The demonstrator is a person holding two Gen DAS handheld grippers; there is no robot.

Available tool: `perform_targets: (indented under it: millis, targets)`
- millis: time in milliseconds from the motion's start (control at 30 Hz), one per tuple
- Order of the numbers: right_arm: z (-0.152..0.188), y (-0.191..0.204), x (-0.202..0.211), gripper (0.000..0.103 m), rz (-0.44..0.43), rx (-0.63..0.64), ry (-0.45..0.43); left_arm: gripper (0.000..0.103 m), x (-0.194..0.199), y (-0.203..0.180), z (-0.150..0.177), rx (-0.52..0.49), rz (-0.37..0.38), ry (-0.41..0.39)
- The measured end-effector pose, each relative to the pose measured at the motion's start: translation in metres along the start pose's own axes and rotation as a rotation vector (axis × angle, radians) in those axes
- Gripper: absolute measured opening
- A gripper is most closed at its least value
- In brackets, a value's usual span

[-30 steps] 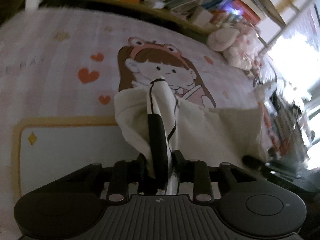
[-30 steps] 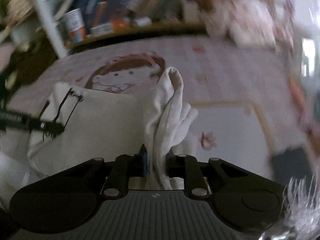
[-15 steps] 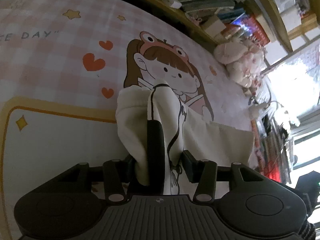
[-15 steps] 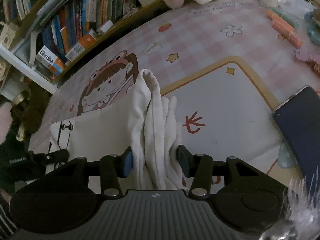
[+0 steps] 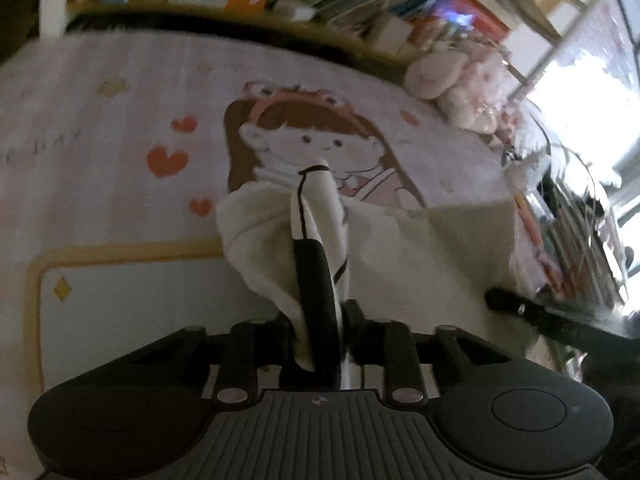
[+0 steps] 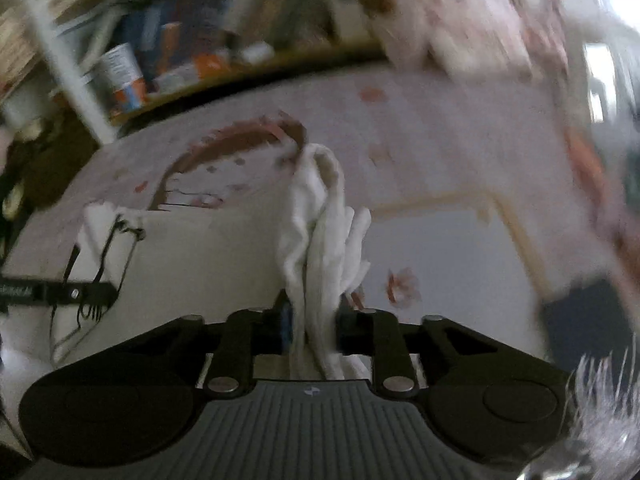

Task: Fold clothes

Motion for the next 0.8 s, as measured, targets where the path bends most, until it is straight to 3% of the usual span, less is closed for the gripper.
perform_targets:
  millis: [67,200,267,333,400,567,800]
  targets:
    - [0.000,-0.017,0.001,0.040,-0.019,-0.110,0.005,0.043,-0.004,0.006,-0.002,0.041,0.017,0.025]
    - [-0.001,-0.024,0.000,0.041,-0.050,-0.160,0.011,0.045,-0.007,0.006,-0.002,0.062,0.031,0.034]
    - [-0.001,-0.027,-0.001,0.038,-0.066,-0.184,0.014,0.041,-0.009,0.006,-0.003,0.072,0.038,0.038]
    - [-0.001,-0.026,-0.004,0.027,-0.084,-0.184,0.020,0.039,-0.011,0.006,-0.003,0.082,0.044,0.043]
    - [-0.001,-0.026,-0.007,0.023,-0.108,-0.206,0.019,0.031,-0.013,0.005,-0.002,0.082,0.043,0.046]
    - [-0.003,-0.023,-0.003,0.017,-0.113,-0.196,-0.001,0.017,-0.007,0.003,-0.002,0.091,0.063,0.015]
    - [-0.012,-0.012,0.007,0.016,-0.114,-0.134,-0.022,0.015,0.007,0.001,-0.005,0.101,0.091,-0.024]
Point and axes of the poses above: each gripper's, at about its wrist camera, not at the fingertips, and x roughly against the way its jaws point, y to its left, z to its underside, the point moved 3 cm from there along -x, roughly the way its jaws point, and after that the axes turned 9 degrees about -z, right-handed, at the moved point
